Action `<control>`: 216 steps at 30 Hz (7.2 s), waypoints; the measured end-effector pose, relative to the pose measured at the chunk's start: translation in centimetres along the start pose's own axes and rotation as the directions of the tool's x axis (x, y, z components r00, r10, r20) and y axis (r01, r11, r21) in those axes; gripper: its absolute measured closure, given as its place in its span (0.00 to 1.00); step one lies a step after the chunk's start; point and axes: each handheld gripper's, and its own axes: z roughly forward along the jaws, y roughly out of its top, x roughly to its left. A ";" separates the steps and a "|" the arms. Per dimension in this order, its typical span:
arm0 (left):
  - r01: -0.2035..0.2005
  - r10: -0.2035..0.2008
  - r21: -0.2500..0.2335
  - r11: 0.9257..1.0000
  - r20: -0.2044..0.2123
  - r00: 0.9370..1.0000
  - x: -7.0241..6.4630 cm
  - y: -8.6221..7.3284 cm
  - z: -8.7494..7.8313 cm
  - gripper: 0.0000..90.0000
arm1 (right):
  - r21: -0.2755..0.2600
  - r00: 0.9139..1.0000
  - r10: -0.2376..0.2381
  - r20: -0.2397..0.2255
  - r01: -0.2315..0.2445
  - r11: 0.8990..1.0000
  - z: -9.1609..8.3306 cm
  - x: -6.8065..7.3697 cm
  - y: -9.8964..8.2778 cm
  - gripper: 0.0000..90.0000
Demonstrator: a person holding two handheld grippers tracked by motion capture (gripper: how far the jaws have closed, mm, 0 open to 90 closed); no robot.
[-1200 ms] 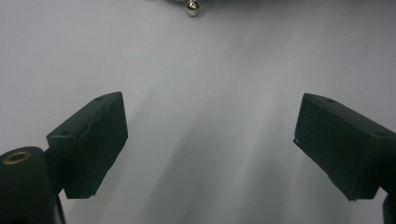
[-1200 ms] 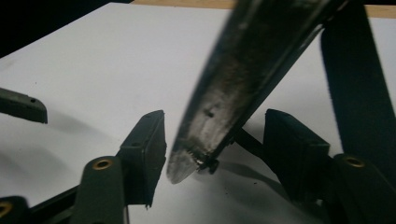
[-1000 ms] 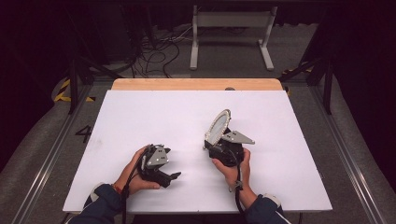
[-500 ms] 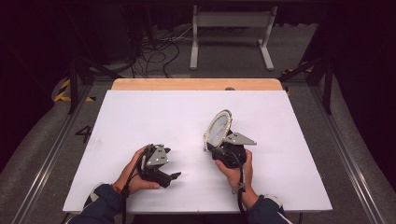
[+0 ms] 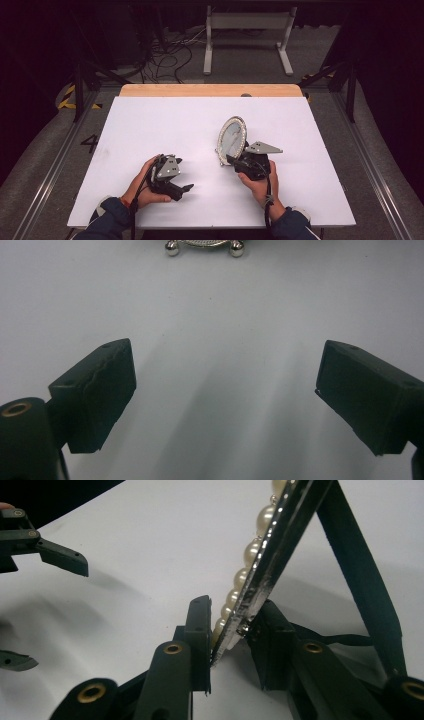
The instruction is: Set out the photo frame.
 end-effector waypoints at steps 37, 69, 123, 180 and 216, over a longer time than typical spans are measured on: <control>-0.009 0.009 0.016 1.000 -0.001 1.000 -0.2 0.0 0.2 0.11 | 0.019 1.000 -0.025 -0.019 0.025 0.999 -0.3 -0.9 -0.1 0.66; 0.032 -0.032 -0.004 0.999 0.016 0.999 -0.1 0.0 0.5 0.10 | 0.016 0.993 0.037 -0.116 -0.035 0.999 1.0 -1.9 -0.8 0.89; 0.132 -0.110 -0.188 0.973 0.121 0.986 4.9 7.2 6.7 0.45 | -0.048 0.984 -0.176 0.015 0.176 0.983 -5.3 -0.2 -1.0 0.59; 0.099 -0.090 -0.109 0.989 0.089 0.992 3.7 5.5 4.2 0.74 | -0.091 1.000 -0.006 0.024 0.008 0.996 -3.4 -2.6 0.3 0.85; 0.090 -0.083 -0.087 0.992 0.080 0.993 2.9 4.8 3.2 0.79 | -0.081 0.996 -0.088 0.024 0.090 0.993 -2.6 -2.0 1.0 0.84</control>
